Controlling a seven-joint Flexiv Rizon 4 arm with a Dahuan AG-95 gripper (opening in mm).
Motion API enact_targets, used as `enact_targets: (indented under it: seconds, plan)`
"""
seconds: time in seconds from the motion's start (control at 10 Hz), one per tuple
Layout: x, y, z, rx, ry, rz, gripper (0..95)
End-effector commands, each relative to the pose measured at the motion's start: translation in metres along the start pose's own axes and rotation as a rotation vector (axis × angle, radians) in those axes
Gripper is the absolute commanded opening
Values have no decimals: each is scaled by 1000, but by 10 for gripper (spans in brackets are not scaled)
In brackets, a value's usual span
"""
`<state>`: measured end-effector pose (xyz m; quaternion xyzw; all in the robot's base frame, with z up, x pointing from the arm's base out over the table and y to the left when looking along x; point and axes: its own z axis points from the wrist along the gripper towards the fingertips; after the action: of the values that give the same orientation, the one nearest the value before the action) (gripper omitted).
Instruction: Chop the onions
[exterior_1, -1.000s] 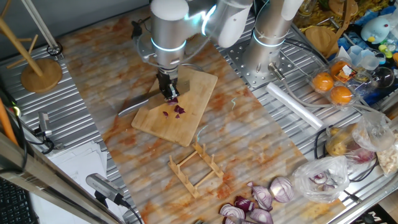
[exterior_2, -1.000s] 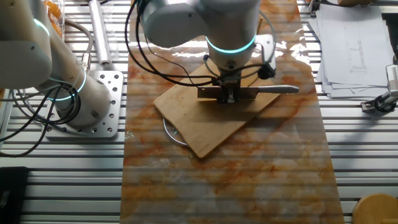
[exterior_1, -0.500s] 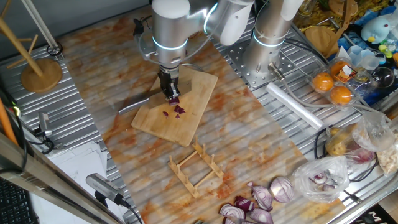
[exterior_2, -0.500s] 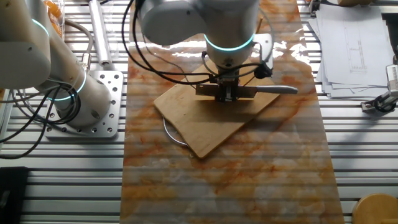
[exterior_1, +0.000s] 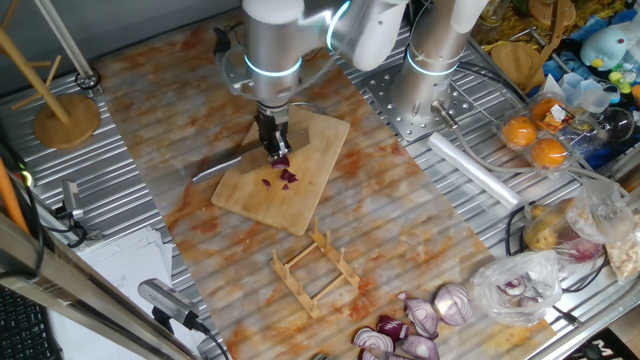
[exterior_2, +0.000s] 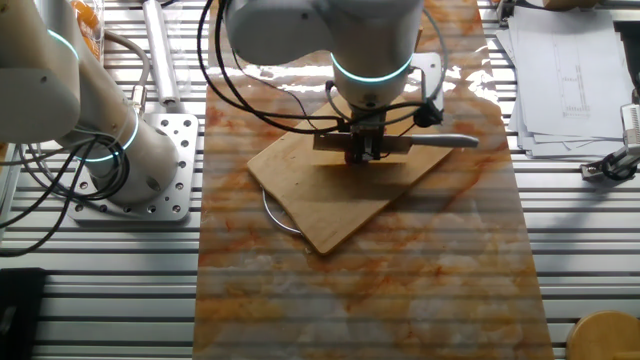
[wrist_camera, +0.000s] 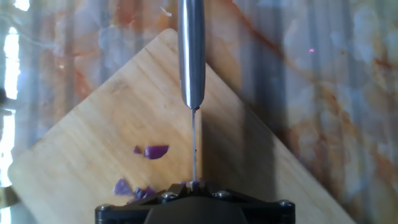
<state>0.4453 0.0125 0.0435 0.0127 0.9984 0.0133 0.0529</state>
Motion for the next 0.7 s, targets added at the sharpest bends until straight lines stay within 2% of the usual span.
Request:
enact_targets:
  seconds: [0.1, 0.2, 0.4, 0.5, 0.6, 0.7]
  plan:
    - [-2, -1, 12, -3, 1, -4, 0]
    - [-2, -1, 10, -5, 11, -4, 0]
    - [-3, -1, 5, -7, 2, -10, 0]
    - [-3, 0, 0, -11, 7, -11, 0]
    - [-2, -1, -20, -16, 26, -16, 0]
    - [-1, -1, -29, -33, 26, -13, 0]
